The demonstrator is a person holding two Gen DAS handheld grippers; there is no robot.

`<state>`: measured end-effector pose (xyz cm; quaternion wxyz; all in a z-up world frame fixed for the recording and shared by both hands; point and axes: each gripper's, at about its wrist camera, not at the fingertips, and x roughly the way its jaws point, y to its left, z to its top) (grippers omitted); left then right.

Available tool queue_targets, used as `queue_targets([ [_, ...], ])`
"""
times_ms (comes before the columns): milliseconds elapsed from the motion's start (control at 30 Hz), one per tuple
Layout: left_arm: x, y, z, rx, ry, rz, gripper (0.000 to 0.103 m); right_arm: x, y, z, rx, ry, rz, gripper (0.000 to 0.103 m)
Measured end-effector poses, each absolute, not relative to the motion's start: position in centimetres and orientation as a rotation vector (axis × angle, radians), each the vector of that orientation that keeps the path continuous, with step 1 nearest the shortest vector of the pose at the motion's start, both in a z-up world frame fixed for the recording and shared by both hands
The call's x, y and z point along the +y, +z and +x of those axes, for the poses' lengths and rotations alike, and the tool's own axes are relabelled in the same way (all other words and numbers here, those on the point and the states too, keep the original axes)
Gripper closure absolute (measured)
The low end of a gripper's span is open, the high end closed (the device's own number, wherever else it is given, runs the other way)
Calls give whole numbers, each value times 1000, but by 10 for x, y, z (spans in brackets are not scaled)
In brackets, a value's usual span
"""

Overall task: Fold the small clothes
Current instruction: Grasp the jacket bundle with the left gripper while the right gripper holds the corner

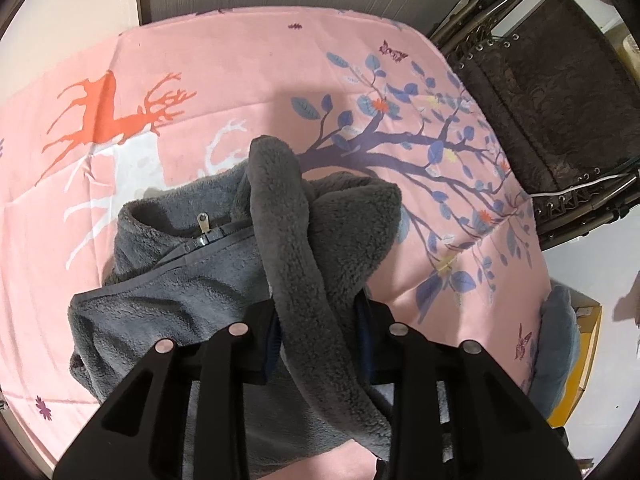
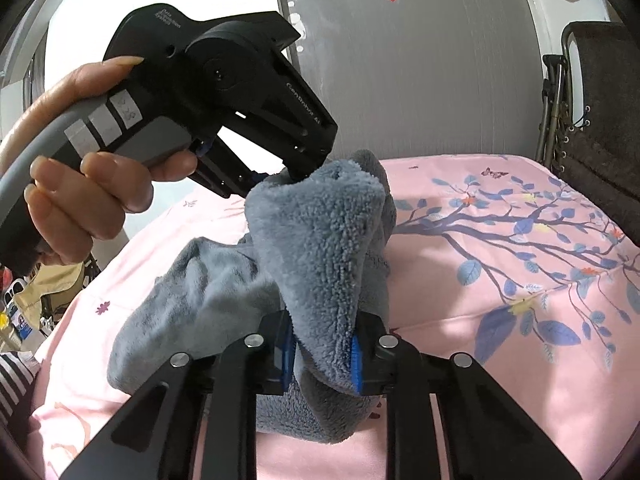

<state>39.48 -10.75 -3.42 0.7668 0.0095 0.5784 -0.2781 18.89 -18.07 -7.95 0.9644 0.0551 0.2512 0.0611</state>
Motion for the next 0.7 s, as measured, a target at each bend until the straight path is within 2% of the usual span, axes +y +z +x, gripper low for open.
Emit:
queue_targets([
  [367, -65, 11, 382, 1148, -595, -18, 75, -153, -44, 184, 424, 156, 2, 82],
  [700, 25, 10, 367, 1114, -543, -130, 75, -91, -35, 177, 382, 244, -145, 82],
])
